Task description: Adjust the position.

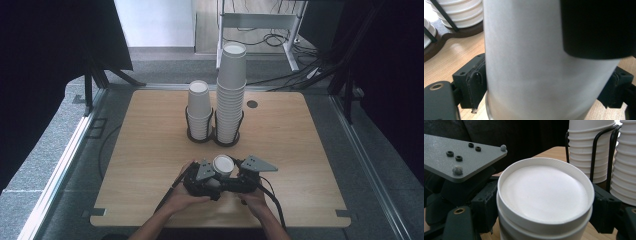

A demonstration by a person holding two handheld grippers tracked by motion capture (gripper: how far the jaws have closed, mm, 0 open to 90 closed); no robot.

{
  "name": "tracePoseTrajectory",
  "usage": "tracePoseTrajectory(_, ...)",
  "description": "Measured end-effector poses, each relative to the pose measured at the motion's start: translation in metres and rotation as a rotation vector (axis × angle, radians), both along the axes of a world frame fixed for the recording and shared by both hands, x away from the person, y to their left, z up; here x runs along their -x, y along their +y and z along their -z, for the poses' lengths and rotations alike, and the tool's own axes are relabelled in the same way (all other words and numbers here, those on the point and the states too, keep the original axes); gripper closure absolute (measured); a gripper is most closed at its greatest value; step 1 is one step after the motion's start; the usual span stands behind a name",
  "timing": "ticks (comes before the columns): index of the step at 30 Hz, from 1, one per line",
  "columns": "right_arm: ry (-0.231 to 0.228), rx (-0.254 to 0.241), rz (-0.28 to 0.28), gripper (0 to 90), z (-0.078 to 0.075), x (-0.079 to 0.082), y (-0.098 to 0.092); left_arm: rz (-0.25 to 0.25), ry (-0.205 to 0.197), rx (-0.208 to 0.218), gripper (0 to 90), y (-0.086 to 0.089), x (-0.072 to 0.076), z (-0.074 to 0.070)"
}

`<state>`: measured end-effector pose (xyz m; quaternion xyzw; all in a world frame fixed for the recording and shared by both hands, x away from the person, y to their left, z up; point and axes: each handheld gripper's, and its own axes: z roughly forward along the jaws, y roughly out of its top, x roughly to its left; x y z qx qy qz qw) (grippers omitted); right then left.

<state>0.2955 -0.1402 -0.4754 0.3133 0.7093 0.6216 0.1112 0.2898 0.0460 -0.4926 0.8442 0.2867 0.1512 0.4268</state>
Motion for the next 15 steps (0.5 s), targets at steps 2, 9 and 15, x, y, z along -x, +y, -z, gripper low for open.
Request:
tracePoseTrajectory(2,0.003,-0.006,-0.003,21.6,-0.0001,0.0000,-0.0002,-0.004,0.000,-0.009,12.0,0.0002,-0.0006,0.0013)
tracePoseTrajectory(9,-0.003,-0.008,0.002,21.1,-0.0021,0.0004,-0.0027,-0.013,0.002,-0.018,12.0,0.0009,-0.0018,0.0029)
tracePoseTrajectory(15,-0.008,0.000,0.004,21.1,-0.0017,0.0005,-0.0023,-0.006,0.001,-0.031,12.0,0.0002,-0.0015,0.0049)
